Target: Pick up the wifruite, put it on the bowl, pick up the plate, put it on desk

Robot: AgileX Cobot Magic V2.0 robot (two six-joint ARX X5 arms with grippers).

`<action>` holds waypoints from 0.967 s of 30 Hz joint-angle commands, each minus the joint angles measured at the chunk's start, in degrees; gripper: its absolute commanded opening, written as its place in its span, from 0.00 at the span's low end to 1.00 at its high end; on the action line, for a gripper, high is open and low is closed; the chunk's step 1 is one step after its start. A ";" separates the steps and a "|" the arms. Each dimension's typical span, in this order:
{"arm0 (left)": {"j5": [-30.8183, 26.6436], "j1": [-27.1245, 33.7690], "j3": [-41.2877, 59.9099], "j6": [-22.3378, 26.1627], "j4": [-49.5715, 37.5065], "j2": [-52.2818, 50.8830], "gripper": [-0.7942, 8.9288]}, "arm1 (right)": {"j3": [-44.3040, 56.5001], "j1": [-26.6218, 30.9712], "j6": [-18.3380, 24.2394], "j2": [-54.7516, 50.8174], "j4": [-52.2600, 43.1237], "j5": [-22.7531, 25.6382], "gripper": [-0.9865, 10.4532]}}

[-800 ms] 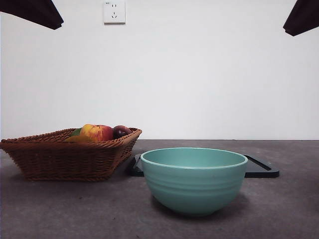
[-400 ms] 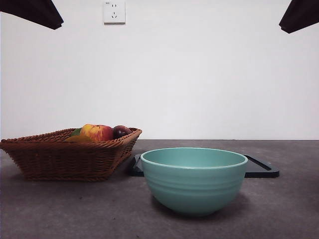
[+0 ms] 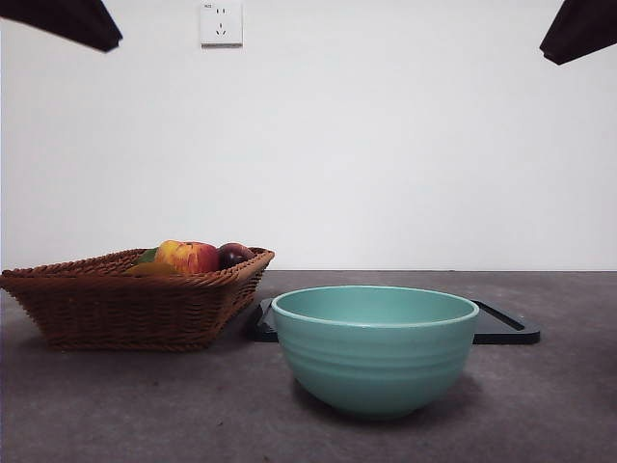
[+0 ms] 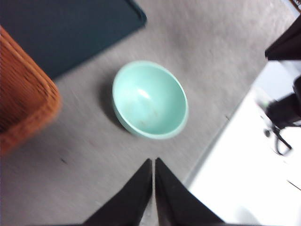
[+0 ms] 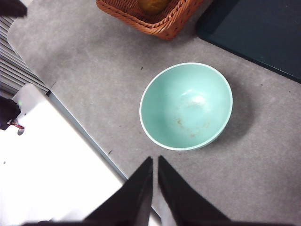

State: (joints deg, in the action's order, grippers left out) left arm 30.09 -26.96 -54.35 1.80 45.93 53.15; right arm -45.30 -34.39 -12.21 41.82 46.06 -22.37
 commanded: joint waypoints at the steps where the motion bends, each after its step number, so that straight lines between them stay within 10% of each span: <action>1: -3.67 1.92 -0.63 3.93 -4.07 -2.47 0.09 | -0.96 -0.35 0.66 0.37 -0.57 -0.11 0.09; 14: -21.92 22.56 16.02 4.11 -45.86 -23.87 0.09 | -0.96 -0.35 0.66 0.37 -0.59 -0.13 0.09; 29: -31.65 28.81 44.74 1.16 -50.03 -44.57 0.09 | -0.96 -0.35 0.66 0.37 -0.61 -0.11 0.09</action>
State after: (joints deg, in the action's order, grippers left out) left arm -1.39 1.72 -10.00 4.19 -3.73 8.75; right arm -45.30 -34.39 -12.21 41.82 46.02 -22.37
